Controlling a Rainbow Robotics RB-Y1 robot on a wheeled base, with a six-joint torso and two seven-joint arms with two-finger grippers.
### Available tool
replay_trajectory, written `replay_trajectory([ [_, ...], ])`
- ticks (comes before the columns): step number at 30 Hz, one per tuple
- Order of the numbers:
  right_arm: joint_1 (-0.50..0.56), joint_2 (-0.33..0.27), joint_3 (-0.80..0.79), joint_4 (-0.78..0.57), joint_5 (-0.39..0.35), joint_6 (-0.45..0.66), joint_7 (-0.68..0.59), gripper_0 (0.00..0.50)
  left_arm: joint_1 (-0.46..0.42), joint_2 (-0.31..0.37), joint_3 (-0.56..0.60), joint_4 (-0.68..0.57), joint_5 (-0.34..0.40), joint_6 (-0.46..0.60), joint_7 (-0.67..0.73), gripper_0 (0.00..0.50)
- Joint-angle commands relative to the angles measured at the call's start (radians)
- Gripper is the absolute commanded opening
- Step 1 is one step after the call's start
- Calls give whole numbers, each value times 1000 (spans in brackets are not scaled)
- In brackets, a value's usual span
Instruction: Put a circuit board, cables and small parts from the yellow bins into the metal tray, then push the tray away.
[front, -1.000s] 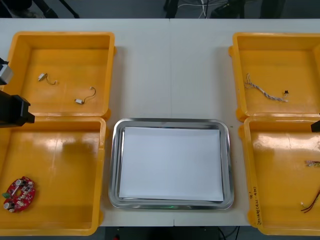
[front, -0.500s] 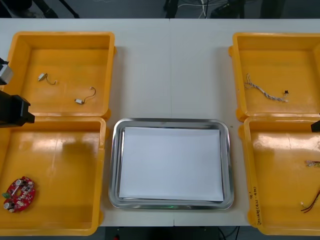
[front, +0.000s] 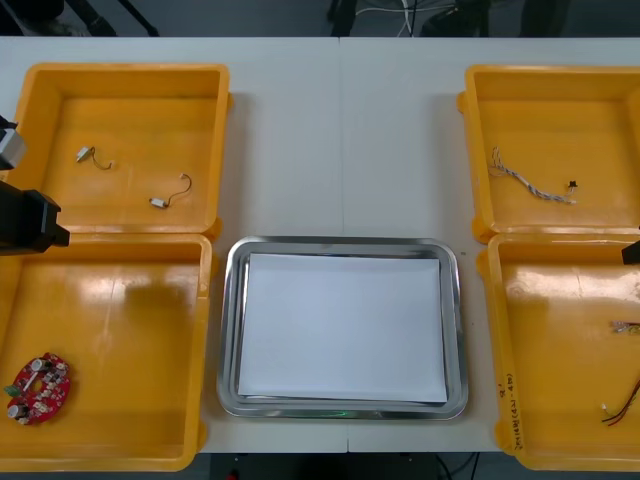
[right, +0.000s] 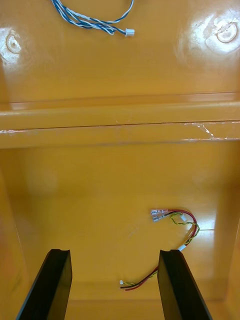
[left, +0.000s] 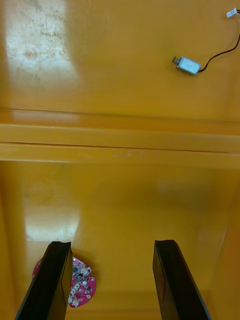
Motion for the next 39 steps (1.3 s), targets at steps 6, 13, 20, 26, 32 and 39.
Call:
replay_trajectory([
  [6,7,-37,-17,-33,9,5,-18,500,7,41,8,-25,-8,6,-122,470],
  [13,7,-37,-17,-33,9,5,-18,500,7,41,8,-25,-8,6,-122,470],
  [20,-13,-76,-13,-57,23,5,-18,500,7,41,8,-25,-8,6,-122,488],
  [26,4,-80,-4,-72,38,5,-19,500,44,24,-21,-7,-5,6,-113,500],
  [32,41,-80,-5,-72,43,5,-38,500,42,25,-13,-8,-3,6,-100,500],
  [39,93,-80,-54,-72,34,5,-47,500,47,27,21,-8,-3,6,-84,500],
])
